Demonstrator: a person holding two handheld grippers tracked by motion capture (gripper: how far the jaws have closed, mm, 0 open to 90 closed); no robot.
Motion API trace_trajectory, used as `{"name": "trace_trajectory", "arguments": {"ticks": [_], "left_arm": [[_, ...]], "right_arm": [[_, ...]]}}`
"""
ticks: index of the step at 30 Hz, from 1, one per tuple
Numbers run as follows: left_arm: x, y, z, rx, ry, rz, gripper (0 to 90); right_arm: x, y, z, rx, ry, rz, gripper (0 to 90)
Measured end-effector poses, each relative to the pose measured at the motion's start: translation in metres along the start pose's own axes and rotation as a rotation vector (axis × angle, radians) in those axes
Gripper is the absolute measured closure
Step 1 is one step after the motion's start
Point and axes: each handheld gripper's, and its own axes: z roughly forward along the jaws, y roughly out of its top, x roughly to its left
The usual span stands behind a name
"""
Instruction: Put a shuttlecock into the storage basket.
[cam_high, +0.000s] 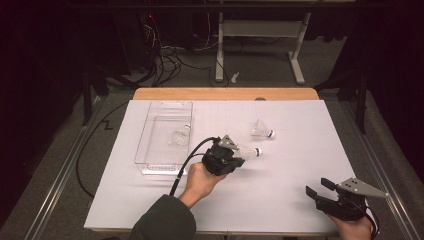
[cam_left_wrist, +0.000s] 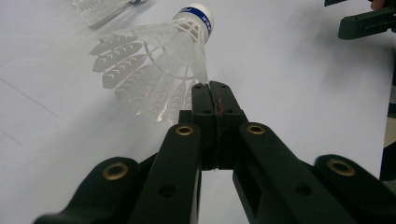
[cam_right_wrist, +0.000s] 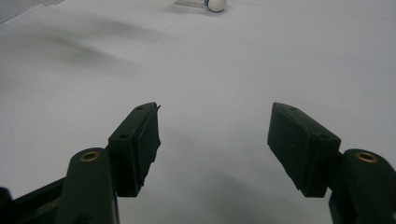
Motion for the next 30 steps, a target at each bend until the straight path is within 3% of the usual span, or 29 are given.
{"name": "trace_trajectory", "arguments": {"ticks": [16, 30], "left_arm": [[0.0, 0.004, -0.016, -0.029, 0.002, -0.003, 90.0], [0.001, 0.006, -0.023, -0.023, -0.001, -0.021, 90.0]], "right_arm": [[-0.001, 0.0, -0.001, -0.011, 0.007, 0.002, 34.4], [-0.001, 0.0, -0.001, -0.009, 0.007, 0.0, 34.4]]}}
